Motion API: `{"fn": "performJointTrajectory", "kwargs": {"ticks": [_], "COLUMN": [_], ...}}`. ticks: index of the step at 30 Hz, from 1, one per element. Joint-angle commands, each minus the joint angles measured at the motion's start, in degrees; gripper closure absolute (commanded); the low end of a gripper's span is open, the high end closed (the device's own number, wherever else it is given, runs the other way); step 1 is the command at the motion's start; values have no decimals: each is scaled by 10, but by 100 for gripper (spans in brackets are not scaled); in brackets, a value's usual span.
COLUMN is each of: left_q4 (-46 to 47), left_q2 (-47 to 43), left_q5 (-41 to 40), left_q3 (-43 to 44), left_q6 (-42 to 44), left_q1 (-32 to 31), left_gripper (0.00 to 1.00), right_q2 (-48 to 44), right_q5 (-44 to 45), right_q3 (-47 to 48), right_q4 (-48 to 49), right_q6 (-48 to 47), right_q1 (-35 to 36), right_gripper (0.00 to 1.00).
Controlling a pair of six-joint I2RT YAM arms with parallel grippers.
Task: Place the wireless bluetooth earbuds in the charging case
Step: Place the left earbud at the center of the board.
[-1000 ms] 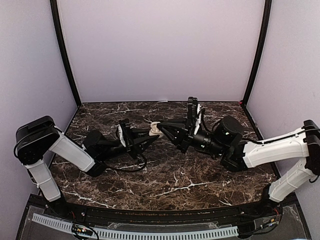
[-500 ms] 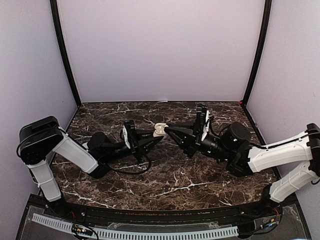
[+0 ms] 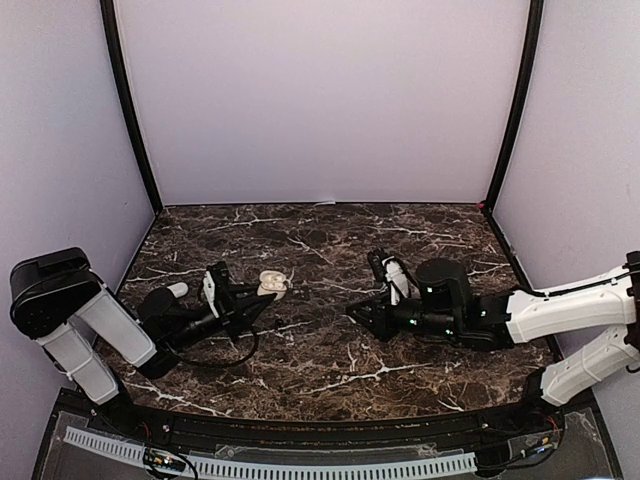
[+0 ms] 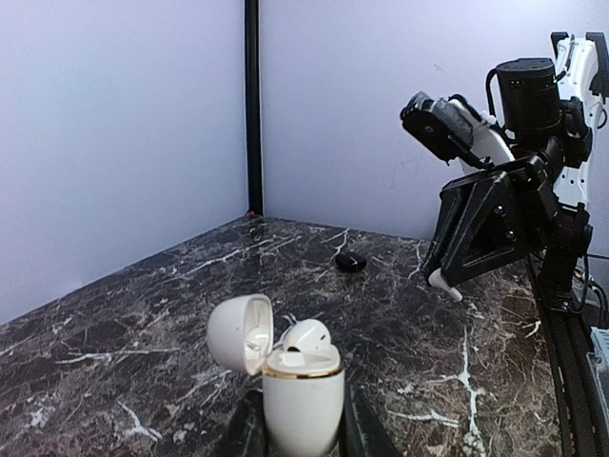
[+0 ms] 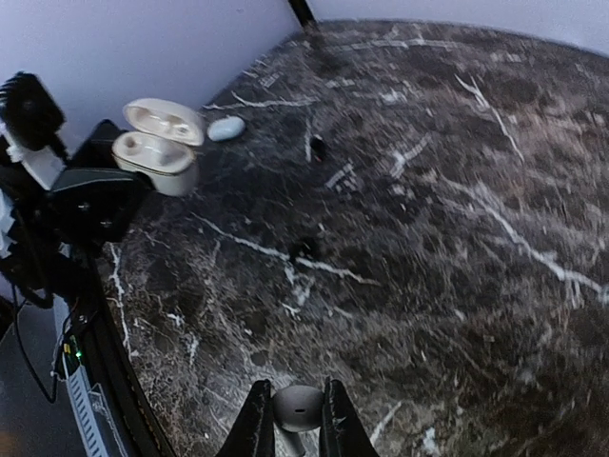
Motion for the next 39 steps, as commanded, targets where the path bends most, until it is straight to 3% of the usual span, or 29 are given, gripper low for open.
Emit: {"fn": "performJointTrajectory", "kwargs": {"ticks": [1, 8, 12, 17, 31, 36, 39], "left_q4": [125, 126, 125, 126, 126, 125, 126], "left_q2": [-25, -17, -11, -5, -20, -23, -23], "left_q5": [21, 64, 123, 141, 150, 148, 151], "left_q3": [-34, -47, -36, -34, -50, -52, -52], "left_q6": [-21, -15, -14, -7, 3, 6, 6], "left_q1": [19, 28, 28, 29, 32, 33, 33], "left_gripper": [100, 100, 100, 100, 100, 100, 100], "right_q2": [14, 5, 38, 107, 196, 186, 168], "right_q5": [56, 61, 122, 174, 194, 181, 173], "right_q3": [27, -14, 36, 107, 163, 165, 158], "right_q4": [-192, -221, -333, -470, -485, -473, -464], "right_q6": [170, 340, 395, 452, 450, 410, 370], "right_q1": [4, 6, 18, 31, 31, 31, 29], "right_gripper": [95, 94, 95, 91, 87, 76, 62]}}
